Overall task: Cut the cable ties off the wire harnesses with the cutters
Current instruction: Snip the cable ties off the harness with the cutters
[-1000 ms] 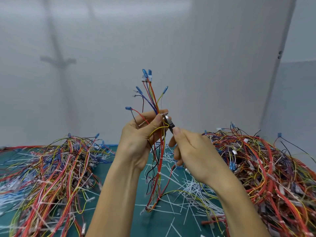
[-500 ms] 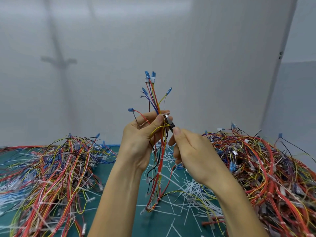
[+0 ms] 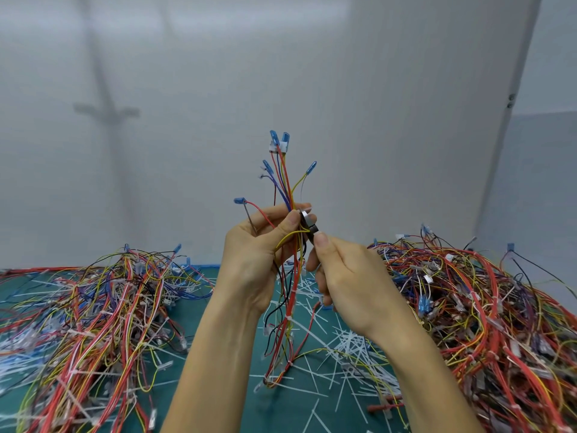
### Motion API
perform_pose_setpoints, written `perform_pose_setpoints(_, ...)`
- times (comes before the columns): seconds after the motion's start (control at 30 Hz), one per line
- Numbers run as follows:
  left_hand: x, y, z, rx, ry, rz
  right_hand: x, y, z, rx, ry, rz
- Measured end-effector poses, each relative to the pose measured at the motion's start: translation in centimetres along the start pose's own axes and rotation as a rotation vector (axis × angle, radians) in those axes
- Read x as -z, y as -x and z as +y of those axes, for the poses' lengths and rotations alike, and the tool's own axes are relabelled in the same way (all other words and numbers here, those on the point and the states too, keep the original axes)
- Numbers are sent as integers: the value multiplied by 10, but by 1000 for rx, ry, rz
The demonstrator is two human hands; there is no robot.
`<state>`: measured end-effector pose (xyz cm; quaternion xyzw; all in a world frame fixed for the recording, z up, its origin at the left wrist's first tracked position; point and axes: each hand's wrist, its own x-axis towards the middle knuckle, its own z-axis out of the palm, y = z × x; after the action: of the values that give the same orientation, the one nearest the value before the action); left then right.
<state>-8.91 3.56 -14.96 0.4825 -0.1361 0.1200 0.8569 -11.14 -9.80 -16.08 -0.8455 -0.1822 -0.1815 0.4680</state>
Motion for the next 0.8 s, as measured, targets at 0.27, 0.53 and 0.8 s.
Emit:
perform_pose_setpoints(0.27, 1, 0, -2, -13, -45, -4, -5, -1, 4, -5, -34, 8)
perform_pose_setpoints(0.53, 9, 0, 6, 0, -206, 75, -4, -6, 10, -143, -270, 75)
perform_pose_setpoints(0.8, 6, 3, 15, 150, -97, -103, -6, -4, 8, -151, -478, 49)
